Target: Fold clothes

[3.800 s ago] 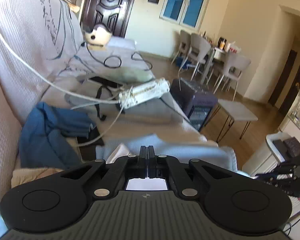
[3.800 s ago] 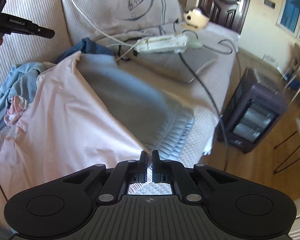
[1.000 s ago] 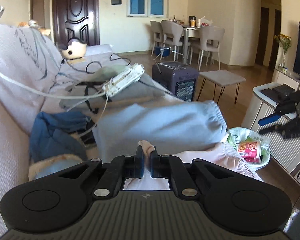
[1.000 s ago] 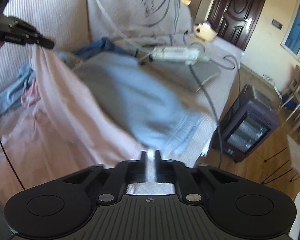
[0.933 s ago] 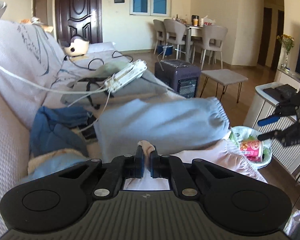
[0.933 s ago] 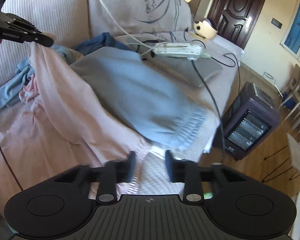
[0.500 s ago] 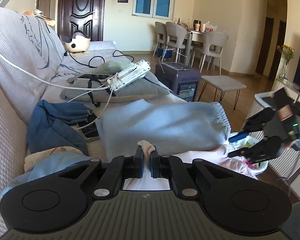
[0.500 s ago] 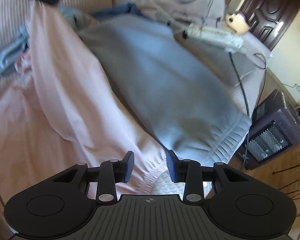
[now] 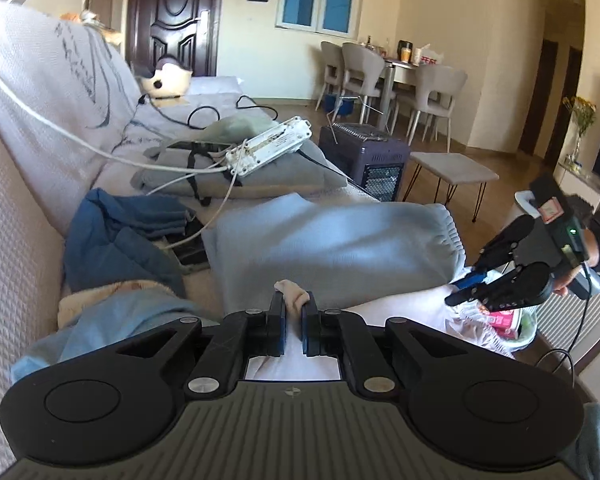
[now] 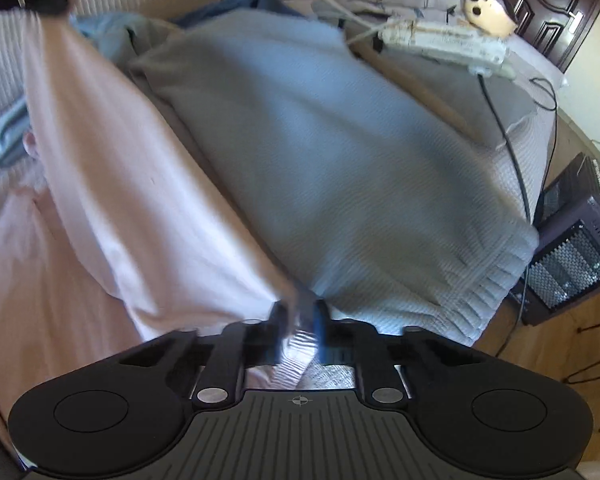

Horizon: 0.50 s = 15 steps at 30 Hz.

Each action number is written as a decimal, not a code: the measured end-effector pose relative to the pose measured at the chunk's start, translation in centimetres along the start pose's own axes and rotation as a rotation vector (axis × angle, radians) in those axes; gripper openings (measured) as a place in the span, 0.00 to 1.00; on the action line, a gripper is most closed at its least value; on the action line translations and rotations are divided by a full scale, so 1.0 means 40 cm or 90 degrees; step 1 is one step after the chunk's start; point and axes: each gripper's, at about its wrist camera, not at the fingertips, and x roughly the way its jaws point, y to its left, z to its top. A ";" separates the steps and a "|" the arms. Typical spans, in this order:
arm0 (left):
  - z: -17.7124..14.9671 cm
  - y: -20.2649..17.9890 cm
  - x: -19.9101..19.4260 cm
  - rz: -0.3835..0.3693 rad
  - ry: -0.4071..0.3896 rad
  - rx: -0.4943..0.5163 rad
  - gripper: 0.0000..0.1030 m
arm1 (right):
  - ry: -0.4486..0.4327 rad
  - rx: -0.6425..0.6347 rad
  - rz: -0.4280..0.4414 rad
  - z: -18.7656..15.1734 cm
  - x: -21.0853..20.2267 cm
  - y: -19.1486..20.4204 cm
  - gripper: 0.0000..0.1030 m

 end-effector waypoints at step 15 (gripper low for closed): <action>-0.133 -0.129 -0.325 -0.013 -0.084 -0.066 0.07 | -0.087 -0.037 -0.078 -0.087 -0.359 0.089 0.01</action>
